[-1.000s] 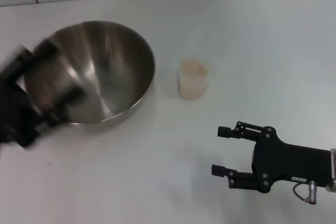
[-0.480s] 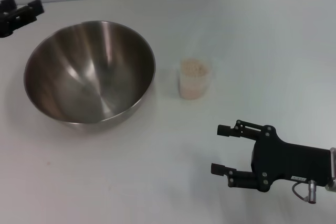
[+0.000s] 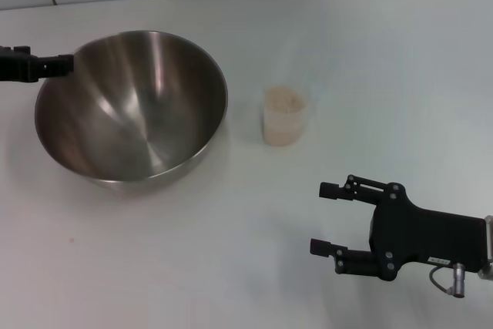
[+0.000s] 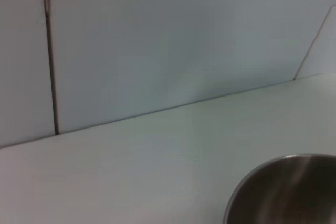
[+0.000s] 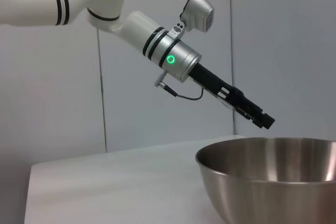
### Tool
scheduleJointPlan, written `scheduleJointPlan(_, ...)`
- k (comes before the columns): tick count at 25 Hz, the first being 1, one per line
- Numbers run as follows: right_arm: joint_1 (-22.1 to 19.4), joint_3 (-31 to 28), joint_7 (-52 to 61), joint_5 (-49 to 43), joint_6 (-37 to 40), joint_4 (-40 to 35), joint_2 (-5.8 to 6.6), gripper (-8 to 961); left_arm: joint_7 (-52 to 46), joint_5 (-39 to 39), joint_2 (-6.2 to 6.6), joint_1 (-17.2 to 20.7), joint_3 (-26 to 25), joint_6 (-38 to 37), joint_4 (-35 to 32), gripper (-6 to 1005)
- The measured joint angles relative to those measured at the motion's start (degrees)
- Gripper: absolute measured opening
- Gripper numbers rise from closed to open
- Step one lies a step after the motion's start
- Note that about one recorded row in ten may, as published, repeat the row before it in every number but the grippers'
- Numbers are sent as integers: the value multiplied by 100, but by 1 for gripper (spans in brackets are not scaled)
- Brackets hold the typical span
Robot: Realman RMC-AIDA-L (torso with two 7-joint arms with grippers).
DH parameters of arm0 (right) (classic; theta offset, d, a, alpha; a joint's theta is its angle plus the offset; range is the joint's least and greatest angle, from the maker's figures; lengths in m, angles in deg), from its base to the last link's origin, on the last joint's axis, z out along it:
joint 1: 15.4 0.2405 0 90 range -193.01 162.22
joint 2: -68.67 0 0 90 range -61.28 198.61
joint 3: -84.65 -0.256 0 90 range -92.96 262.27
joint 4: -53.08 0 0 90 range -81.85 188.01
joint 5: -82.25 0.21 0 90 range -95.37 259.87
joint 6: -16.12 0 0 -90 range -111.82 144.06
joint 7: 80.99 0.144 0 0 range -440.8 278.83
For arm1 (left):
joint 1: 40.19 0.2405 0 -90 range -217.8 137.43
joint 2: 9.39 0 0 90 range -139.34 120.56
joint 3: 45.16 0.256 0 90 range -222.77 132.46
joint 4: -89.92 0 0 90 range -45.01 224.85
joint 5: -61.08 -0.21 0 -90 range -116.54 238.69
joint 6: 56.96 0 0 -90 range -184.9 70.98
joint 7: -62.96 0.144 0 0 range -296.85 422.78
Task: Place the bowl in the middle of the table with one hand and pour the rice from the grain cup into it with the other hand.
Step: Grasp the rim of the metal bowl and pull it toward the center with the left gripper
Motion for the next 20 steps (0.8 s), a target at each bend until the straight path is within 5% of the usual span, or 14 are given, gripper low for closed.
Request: scheduleJointPlan(20,26,0,-3,-42,-50,-17,-8,755,-94,-502,14,-538,-39,-191,910,712)
